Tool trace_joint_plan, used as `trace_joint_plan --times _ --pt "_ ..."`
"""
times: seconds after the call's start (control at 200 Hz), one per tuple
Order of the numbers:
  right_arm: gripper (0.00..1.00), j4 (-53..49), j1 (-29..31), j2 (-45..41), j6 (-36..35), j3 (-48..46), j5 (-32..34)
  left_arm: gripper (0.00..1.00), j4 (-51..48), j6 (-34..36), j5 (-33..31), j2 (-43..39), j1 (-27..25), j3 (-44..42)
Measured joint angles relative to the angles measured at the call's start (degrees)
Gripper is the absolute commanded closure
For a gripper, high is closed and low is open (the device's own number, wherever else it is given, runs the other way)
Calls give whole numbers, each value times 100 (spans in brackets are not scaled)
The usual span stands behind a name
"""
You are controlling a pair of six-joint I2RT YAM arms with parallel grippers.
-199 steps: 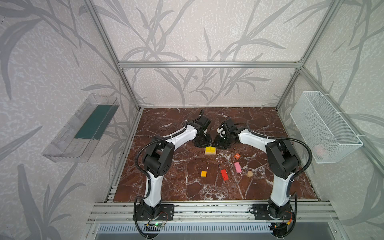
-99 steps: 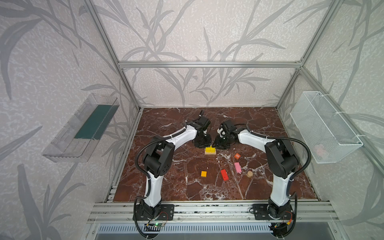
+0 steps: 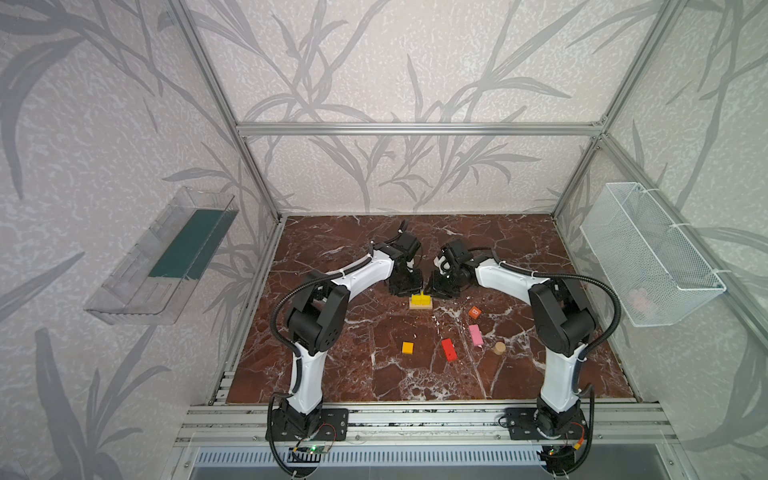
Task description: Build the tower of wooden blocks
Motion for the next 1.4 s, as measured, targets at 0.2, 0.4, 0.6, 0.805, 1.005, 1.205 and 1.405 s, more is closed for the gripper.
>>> trace_joint_plan --times 0.2,0.4,0.6,0.805,1.005,1.205,1.405 --pt "68 0 0 9 0 2 0 71 2 0 7 2 0 -11" --pt "65 0 0 17 2 13 2 70 2 0 7 0 0 -11" --pt "61 -9 0 17 2 33 2 68 -9 -2 0 0 0 -11" --pt "56 -15 0 17 0 81 4 66 -20 -42 -28 0 0 -11" --pt "49 -55 0 4 -2 85 52 65 -59 -39 -118 -15 4 -11" --pt "42 -234 0 -407 -17 2 212 63 -190 -28 -219 -256 31 -11" --pt "42 -343 0 -1460 -17 -389 404 63 -219 52 -308 -960 33 -31"
